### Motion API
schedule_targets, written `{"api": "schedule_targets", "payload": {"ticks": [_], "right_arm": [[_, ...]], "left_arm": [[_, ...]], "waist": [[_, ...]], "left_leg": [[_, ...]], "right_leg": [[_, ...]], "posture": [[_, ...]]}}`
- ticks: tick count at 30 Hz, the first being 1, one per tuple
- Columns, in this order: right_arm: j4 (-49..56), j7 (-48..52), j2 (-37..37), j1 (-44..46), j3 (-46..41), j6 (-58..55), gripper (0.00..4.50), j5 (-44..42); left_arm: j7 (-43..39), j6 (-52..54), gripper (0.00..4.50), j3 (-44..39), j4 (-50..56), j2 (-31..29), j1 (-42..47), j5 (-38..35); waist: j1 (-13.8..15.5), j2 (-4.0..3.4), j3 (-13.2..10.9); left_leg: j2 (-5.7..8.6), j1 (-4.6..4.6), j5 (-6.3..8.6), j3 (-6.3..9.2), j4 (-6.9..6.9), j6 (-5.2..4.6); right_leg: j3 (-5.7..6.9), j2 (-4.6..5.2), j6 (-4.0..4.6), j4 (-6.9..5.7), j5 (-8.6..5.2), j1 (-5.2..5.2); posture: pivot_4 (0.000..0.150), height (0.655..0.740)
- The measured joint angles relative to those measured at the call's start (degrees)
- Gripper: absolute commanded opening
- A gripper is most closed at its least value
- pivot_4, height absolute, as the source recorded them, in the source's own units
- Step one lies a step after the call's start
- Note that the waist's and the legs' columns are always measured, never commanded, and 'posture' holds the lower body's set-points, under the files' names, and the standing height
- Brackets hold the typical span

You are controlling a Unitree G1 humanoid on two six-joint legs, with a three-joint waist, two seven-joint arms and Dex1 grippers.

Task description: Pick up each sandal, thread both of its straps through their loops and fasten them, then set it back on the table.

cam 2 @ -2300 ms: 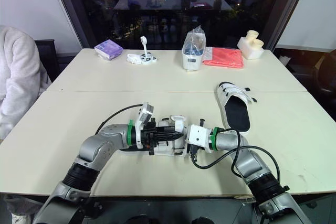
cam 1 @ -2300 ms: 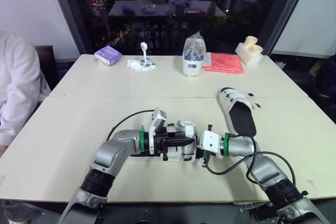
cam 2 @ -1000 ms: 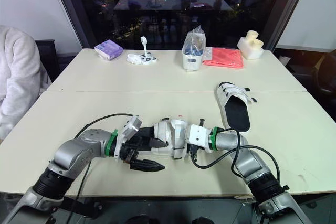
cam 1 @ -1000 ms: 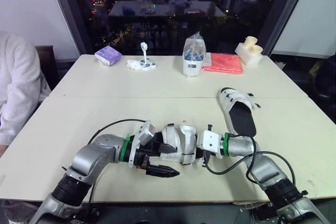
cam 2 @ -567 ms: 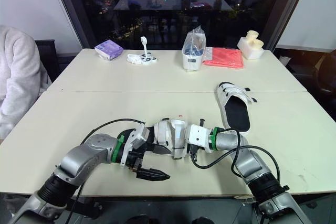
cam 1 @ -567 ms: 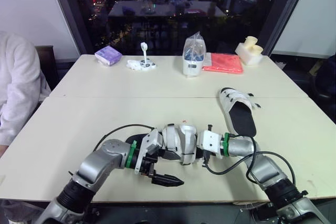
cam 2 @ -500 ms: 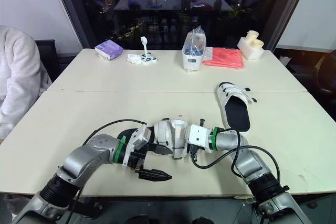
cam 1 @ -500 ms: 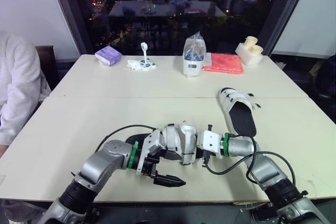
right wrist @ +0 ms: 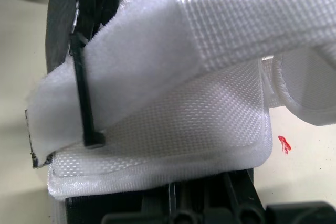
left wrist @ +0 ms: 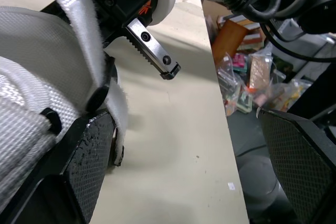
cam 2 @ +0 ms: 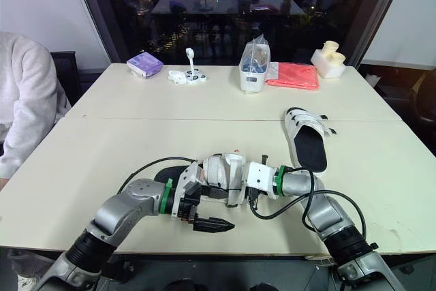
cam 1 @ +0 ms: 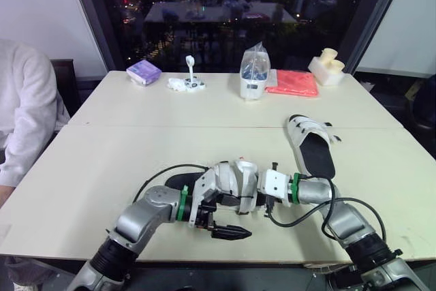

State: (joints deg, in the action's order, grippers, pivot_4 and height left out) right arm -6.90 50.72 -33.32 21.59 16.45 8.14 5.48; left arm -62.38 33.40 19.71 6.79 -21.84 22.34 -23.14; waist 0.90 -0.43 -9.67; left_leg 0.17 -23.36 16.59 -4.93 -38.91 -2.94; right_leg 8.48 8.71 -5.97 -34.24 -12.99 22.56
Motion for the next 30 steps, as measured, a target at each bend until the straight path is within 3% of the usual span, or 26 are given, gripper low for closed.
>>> {"api": "schedule_targets", "payload": {"ticks": [3, 6, 13, 17, 23, 30], "right_arm": [[0.1, -0.1, 0.0, -0.1, 0.0, -0.2, 0.0, 0.0], [0.2, -0.1, 0.0, -0.2, 0.0, -0.3, 0.0, 0.0], [0.9, -0.1, 0.0, -0.4, 0.0, -0.3, 0.0, 0.0], [1.1, -0.1, 0.0, -0.5, 0.0, -0.3, 0.0, 0.0], [1.5, -0.1, 0.0, -0.8, 0.0, -0.3, 0.0, 0.0], [1.7, -0.1, 0.0, -0.7, 0.2, -0.3, 0.0, 0.0]], "left_arm": [[0.4, 0.9, 4.47, 0.0, 0.3, 0.0, 0.0, 0.0], [1.6, 1.4, 3.68, -0.1, 0.3, 0.3, 0.0, 0.0], [6.5, 2.5, 0.09, -0.4, -2.6, 3.0, 0.3, 0.3], [6.7, 3.9, 0.04, -0.5, -3.2, 3.1, 0.5, -0.3], [2.2, 12.4, 0.04, -2.7, -0.8, 1.2, 1.0, -7.9], [-4.2, 20.2, 0.04, -3.6, 4.1, -4.9, 2.9, -16.1]], "waist": [[0.0, 0.0, 0.0], [0.0, -0.01, 0.0], [-0.1, -0.02, 0.0], [-0.2, -0.02, 0.0], [-0.2, -0.02, 0.0], [-0.3, -0.03, 0.0]], "left_leg": [[0.0, 0.0, 0.0, 0.0, 0.0, -0.01], [0.0, 0.0, 0.01, 0.01, 0.0, -0.01], [0.0, -0.02, 0.03, 0.01, 0.03, -0.05], [0.0, -0.02, 0.05, 0.0, 0.04, -0.01], [-0.01, -0.03, 0.07, 0.01, 0.05, 0.06], [-0.01, -0.03, -0.04, 0.01, 0.05, 0.32]], "right_leg": [[0.0, 0.0, 0.0, 0.02, 0.0, -0.02], [0.01, 0.0, 0.0, 0.02, 0.0, -0.02], [0.04, -0.02, -0.16, 0.02, 0.07, 0.01], [0.06, -0.02, -0.16, 0.03, 0.06, 0.01], [0.06, -0.03, -0.17, 0.03, 0.05, 0.04], [0.06, -0.07, -0.18, 0.03, 0.03, 0.05]], "posture": [[0.15, 0.74], [0.15, 0.74], [0.15, 0.74], [0.15, 0.74], [0.15, 0.74], [0.15, 0.74]]}}
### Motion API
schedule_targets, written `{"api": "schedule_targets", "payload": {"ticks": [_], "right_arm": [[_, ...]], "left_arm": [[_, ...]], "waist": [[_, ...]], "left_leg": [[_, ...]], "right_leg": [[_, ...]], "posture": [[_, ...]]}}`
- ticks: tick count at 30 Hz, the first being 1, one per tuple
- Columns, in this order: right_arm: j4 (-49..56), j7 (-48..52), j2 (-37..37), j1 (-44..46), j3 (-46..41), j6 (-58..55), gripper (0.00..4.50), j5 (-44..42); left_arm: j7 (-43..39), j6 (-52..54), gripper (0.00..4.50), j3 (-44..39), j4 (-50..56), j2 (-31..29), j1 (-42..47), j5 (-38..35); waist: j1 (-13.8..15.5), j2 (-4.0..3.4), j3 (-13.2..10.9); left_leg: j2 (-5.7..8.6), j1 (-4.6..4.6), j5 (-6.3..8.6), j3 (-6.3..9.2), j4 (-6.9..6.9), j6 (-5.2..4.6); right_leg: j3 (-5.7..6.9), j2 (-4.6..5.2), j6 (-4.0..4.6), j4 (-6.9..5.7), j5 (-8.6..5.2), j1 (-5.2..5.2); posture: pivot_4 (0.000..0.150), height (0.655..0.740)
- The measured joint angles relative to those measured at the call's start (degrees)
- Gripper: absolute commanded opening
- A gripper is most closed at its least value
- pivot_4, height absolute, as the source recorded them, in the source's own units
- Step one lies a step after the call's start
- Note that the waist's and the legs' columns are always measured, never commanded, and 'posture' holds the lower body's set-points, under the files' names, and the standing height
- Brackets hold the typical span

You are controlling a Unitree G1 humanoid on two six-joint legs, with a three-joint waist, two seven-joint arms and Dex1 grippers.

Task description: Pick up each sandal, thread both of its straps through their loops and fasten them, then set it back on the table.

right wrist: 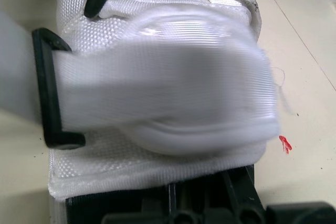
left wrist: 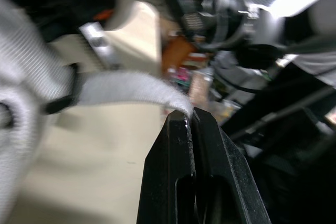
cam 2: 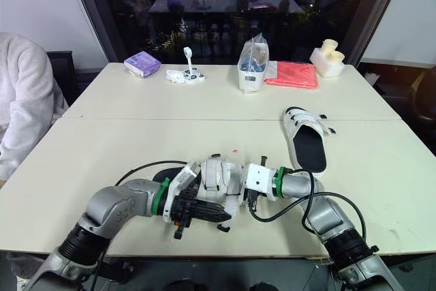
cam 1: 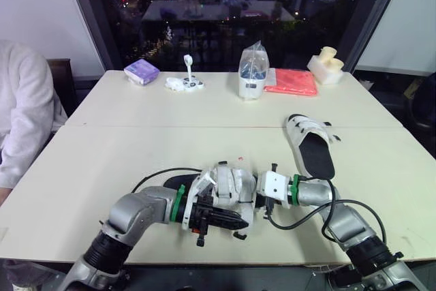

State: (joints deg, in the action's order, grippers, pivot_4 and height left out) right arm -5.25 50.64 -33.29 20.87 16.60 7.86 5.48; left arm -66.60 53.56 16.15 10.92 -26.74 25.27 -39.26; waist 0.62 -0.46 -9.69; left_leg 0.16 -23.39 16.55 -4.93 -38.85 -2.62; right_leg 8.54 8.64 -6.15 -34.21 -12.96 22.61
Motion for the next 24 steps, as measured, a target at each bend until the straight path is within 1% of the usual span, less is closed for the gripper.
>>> {"api": "schedule_targets", "payload": {"ticks": [4, 8, 11, 15, 19, 24], "right_arm": [[0.1, 0.1, 0.2, 0.3, 0.5, 0.2, 0.0, 0.0], [0.1, 0.3, 0.3, 0.6, 0.9, 0.3, 0.0, 0.0], [-0.1, 0.3, 0.4, 1.0, 1.2, 0.4, 0.0, 0.0], [-0.6, 0.3, 0.8, 1.6, 1.5, 0.5, 0.0, 0.0], [-1.1, 0.3, 0.8, 1.9, 1.8, 0.8, 0.0, 0.0], [-1.3, 0.3, 0.8, 2.1, 2.0, 1.0, 0.0, 0.0]], "left_arm": [[-1.8, 2.4, 0.04, -1.0, 2.4, -4.5, 0.5, -1.8], [-2.0, 4.3, 0.04, -2.1, 2.3, -5.3, 3.8, -3.4], [-2.2, 5.0, 0.04, -2.6, -0.2, -5.1, 6.9, -4.2], [-6.0, 4.4, 0.04, -2.6, -6.0, -5.5, 9.6, -4.2], [-9.2, 5.2, 0.04, -2.5, -13.0, -4.2, 12.6, -4.4], [-9.8, 8.9, 0.04, -2.7, -19.7, -0.5, 15.2, -5.9]], "waist": [[-0.2, -0.03, 0.0], [-0.4, 0.0, -0.1], [-0.5, -0.02, -0.1], [-1.0, -0.02, -0.2], [-1.2, -0.01, -0.2], [-1.3, -0.01, -0.2]], "left_leg": [[-0.01, 0.0, -0.03, 0.0, 0.05, -0.02], [-0.01, -0.03, -0.06, -0.01, 0.06, -0.02], [-0.01, -0.03, -0.1, -0.02, 0.1, 0.0], [0.0, -0.03, -0.14, -0.05, 0.1, 0.04], [0.0, -0.03, -0.15, -0.06, 0.08, 0.04], [0.01, -0.02, -0.17, -0.06, 0.06, 0.05]], "right_leg": [[0.0, -0.03, -0.02, -0.01, -0.01, 0.03], [-0.01, -0.07, -0.03, -0.02, -0.02, -0.1], [-0.01, -0.1, -0.04, -0.04, -0.02, -0.13], [0.0, -0.19, -0.05, -0.08, -0.02, -0.13], [0.02, -0.23, -0.06, -0.09, -0.03, -0.13], [0.01, -0.23, -0.09, -0.13, -0.04, -0.16]], "posture": [[0.15, 0.74], [0.15, 0.74], [0.15, 0.74], [0.15, 0.74], [0.15, 0.74], [0.15, 0.74]]}}
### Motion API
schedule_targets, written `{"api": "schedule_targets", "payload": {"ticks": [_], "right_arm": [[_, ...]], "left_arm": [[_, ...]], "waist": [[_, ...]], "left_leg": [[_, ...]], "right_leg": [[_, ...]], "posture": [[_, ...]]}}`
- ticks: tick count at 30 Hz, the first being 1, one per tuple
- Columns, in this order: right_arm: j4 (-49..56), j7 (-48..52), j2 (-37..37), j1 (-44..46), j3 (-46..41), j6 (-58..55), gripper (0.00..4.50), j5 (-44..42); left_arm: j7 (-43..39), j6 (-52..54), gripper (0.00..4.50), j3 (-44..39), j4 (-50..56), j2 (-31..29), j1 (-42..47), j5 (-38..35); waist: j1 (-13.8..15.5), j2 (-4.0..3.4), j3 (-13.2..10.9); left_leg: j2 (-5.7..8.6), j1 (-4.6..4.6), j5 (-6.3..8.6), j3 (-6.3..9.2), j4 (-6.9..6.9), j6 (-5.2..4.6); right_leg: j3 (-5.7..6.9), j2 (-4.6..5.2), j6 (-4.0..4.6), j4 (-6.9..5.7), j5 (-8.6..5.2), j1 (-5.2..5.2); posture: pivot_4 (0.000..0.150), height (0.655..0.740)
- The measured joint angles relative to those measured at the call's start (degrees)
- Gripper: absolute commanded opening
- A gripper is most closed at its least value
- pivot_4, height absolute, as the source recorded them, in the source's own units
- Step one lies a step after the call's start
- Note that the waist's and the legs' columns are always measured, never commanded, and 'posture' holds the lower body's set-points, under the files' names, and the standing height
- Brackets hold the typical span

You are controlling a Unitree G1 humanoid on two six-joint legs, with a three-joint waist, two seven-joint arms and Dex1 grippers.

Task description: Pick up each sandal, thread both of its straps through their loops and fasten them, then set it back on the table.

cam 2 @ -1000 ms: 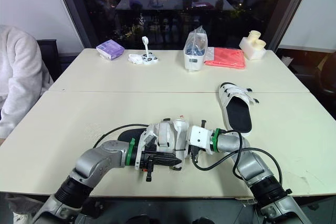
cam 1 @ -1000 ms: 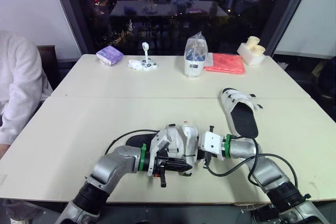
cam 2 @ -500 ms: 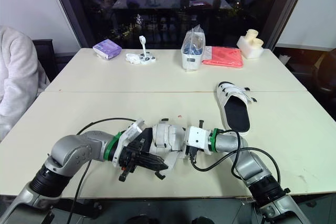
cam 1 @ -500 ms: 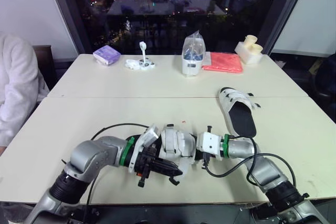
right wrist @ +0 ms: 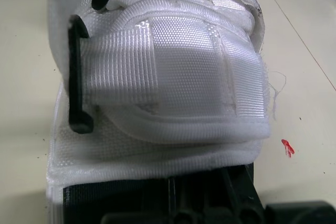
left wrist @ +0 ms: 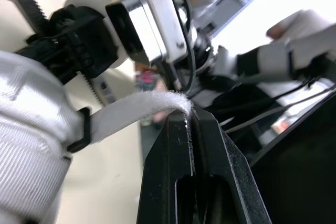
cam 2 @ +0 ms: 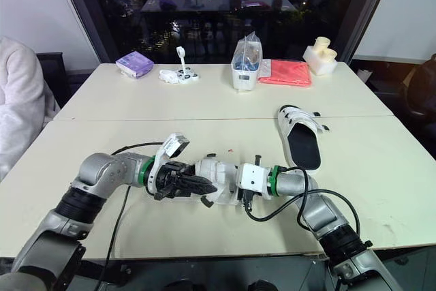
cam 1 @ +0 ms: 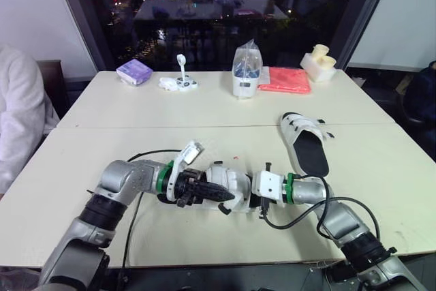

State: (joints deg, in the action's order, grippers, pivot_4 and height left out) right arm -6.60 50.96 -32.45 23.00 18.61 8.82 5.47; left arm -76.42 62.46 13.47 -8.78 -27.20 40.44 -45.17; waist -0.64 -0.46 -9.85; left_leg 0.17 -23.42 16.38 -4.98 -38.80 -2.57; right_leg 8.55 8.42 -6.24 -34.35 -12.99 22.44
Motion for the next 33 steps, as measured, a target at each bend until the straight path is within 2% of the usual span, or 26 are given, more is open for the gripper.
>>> {"api": "schedule_targets", "payload": {"ticks": [9, 19, 30, 33], "right_arm": [[-0.4, -0.2, -0.1, -0.2, -0.3, 0.0, 0.0, 0.0], [-0.3, -0.3, -0.1, -0.4, -0.4, 0.0, 0.0, 0.0], [-0.3, -0.6, -0.1, -0.5, -0.4, 0.0, 0.0, 0.0], [-0.6, -0.6, -0.1, -0.4, -0.4, 0.0, 0.0, 0.0]], "left_arm": [[8.0, 0.5, 0.04, -5.1, -9.2, 7.3, 2.4, 1.0], [14.7, 1.4, 0.04, -8.1, -8.5, 9.5, 1.8, 0.9], [27.5, 6.2, 0.04, -14.5, -5.2, 13.3, -1.7, 0.0], [31.4, 7.4, 0.91, -16.7, -5.3, 15.1, -1.8, -0.5]], "waist": [[0.1, 0.03, 0.0], [0.1, 0.04, 0.0], [0.1, 0.05, 0.1], [0.1, 0.12, 0.1]], "left_leg": [[0.01, 0.06, -0.01, 0.03, -0.15, 0.0], [0.01, 0.06, -0.01, 0.04, -0.18, 0.02], [0.01, 0.1, -0.01, 0.05, -0.18, 0.03], [0.02, 0.13, 0.0, 0.05, -0.19, 0.03]], "right_leg": [[0.0, 0.1, -0.01, -0.05, 0.01, -0.13], [-0.02, 0.15, 0.0, -0.07, 0.02, -0.15], [-0.03, 0.15, -0.01, -0.08, 0.02, -0.19], [-0.02, 0.15, -0.01, -0.07, 0.03, -0.24]], "posture": [[0.15, 0.74], [0.15, 0.74], [0.15, 0.74], [0.15, 0.74]]}}
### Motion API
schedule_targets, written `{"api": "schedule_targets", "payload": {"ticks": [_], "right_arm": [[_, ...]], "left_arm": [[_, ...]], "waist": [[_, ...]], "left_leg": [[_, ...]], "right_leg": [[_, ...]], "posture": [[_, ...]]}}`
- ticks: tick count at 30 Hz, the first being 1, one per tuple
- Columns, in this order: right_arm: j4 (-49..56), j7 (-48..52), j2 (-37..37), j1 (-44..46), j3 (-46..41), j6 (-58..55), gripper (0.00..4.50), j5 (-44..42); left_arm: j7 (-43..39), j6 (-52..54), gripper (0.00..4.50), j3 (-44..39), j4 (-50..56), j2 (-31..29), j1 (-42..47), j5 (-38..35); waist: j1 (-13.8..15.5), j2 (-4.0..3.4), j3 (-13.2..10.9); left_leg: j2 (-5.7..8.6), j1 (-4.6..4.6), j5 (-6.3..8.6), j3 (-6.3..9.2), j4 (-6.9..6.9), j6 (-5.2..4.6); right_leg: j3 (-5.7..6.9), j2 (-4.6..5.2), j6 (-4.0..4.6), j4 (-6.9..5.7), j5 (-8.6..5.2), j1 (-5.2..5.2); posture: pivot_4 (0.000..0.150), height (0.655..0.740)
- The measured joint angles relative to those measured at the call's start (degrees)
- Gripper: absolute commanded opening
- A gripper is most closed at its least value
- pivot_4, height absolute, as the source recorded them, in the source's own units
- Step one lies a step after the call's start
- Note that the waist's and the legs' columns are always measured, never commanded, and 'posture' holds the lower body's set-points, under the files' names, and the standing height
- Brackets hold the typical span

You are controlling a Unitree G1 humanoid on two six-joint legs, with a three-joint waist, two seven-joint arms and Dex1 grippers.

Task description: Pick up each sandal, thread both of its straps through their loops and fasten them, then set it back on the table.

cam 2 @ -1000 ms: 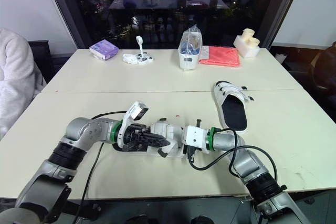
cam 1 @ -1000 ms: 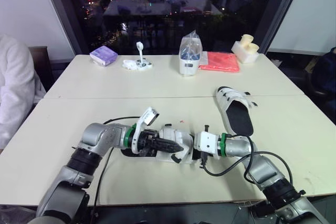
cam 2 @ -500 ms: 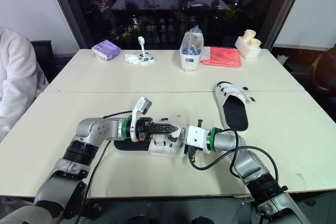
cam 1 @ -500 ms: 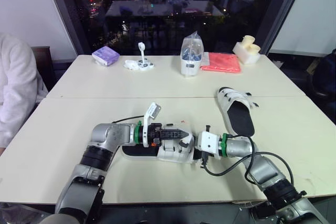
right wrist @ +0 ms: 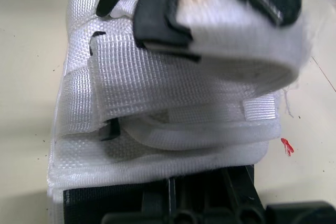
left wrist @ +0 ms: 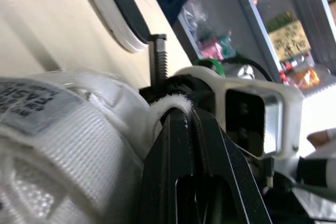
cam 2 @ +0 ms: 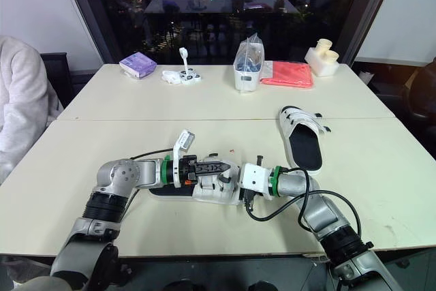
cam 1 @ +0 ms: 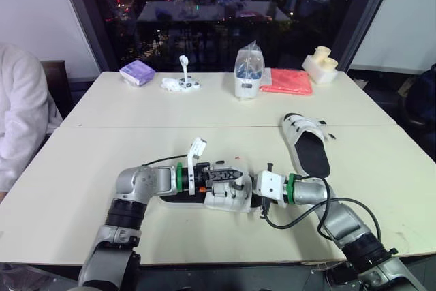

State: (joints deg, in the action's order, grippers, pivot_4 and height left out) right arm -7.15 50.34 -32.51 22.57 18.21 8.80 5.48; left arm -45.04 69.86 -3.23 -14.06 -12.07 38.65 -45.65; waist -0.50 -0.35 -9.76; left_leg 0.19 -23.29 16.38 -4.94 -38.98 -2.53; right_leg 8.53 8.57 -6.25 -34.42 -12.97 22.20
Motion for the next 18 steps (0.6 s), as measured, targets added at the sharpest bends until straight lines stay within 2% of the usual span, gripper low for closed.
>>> {"api": "schedule_targets", "payload": {"ticks": [4, 7, 10, 18], "right_arm": [[-1.0, 0.0, 0.1, 0.5, 0.3, 0.0, 0.0, 0.0], [-1.7, -0.1, 0.1, 0.7, 0.5, 0.0, 0.0, 0.2], [-2.0, -0.2, 0.1, 0.8, 0.6, 0.0, 0.0, 0.5], [-2.0, -0.3, 0.2, 0.8, 0.7, 0.1, 0.0, 0.5]], "left_arm": [[5.4, 2.6, 2.83, -4.4, -1.0, 3.2, 0.5, -1.6], [9.3, 4.4, 4.35, -7.3, -2.0, 5.1, 1.2, -2.7], [12.8, 5.4, 4.47, -10.0, -3.2, 6.6, 2.3, -3.7], [19.4, 2.4, 4.47, -14.0, -5.1, 9.2, 5.0, -4.5]], "waist": [[0.0, 0.12, 0.1], [0.1, 0.13, 0.1], [0.2, 0.14, 0.1], [0.3, 0.16, 0.1]], "left_leg": [[0.0, 0.27, 0.06, 0.02, 0.0, 0.11], [-0.01, 0.8, 0.2, 0.07, 0.03, 0.05], [-0.01, 0.89, 0.37, 0.13, 0.03, -0.22], [-0.01, 0.9, 0.22, 0.12, 0.03, 0.05]], "right_leg": [[0.0, 0.02, 0.0, 0.01, 0.0, -0.24], [0.02, 0.08, 0.0, 0.12, -0.02, -0.57], [0.03, 0.12, 0.0, 0.17, -0.02, -0.69], [0.03, 0.11, -0.01, 0.16, 0.0, -0.7]], "posture": [[0.15, 0.74], [0.15, 0.74], [0.15, 0.74], [0.15, 0.74]]}}
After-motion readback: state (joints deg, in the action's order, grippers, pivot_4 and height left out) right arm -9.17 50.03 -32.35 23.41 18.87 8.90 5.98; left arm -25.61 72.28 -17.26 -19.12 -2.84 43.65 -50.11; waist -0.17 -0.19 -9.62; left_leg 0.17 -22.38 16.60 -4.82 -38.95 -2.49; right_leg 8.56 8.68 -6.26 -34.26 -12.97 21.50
